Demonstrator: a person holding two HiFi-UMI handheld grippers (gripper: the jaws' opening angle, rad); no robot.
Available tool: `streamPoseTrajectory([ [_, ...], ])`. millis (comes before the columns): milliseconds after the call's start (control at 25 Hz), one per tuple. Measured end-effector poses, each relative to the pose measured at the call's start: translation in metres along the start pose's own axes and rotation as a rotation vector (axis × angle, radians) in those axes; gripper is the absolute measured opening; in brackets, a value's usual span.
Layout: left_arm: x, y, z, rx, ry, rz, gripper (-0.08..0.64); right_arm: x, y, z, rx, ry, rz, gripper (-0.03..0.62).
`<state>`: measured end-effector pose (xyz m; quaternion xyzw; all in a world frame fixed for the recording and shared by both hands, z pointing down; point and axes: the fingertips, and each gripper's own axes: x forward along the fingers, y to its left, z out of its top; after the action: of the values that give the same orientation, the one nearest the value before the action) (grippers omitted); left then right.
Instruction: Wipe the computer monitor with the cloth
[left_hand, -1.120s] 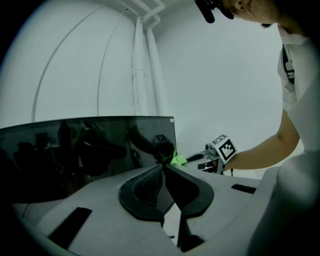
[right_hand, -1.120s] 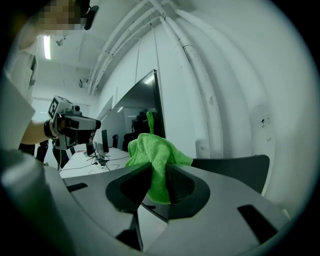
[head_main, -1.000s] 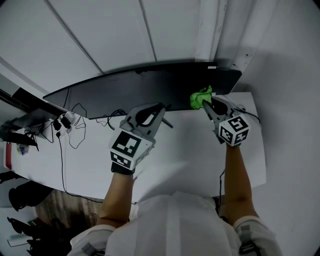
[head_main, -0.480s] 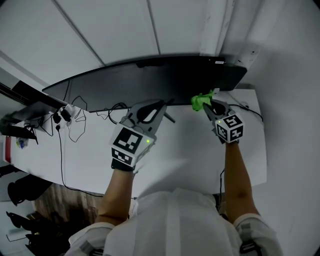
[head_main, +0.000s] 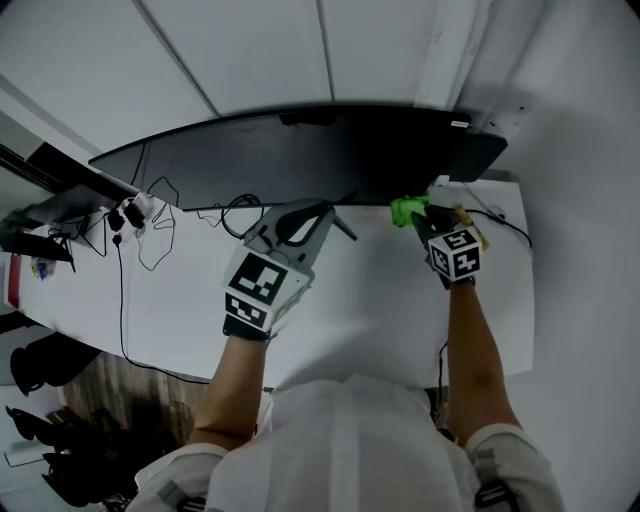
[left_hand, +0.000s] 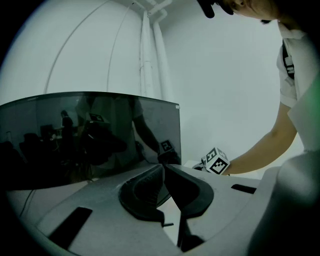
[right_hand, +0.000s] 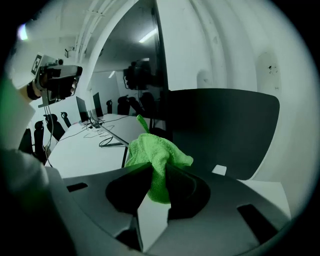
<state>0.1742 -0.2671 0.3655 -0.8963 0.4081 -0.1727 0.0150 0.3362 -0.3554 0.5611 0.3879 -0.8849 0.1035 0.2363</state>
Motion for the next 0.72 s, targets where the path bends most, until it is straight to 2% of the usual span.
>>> streamPoseTrajectory([
  [280,-0.007,0.003,-0.012,-0.021,0.015,0.021,0.029,0.013,-0.003,-0.02,-0.043,0.086,0.01,0.084],
  [720,-0.03,0.015,-0.037,-0.062,0.044,0.057,0.029,0.028,0.016,-0.029,0.08,0.087,-0.031,0.084],
])
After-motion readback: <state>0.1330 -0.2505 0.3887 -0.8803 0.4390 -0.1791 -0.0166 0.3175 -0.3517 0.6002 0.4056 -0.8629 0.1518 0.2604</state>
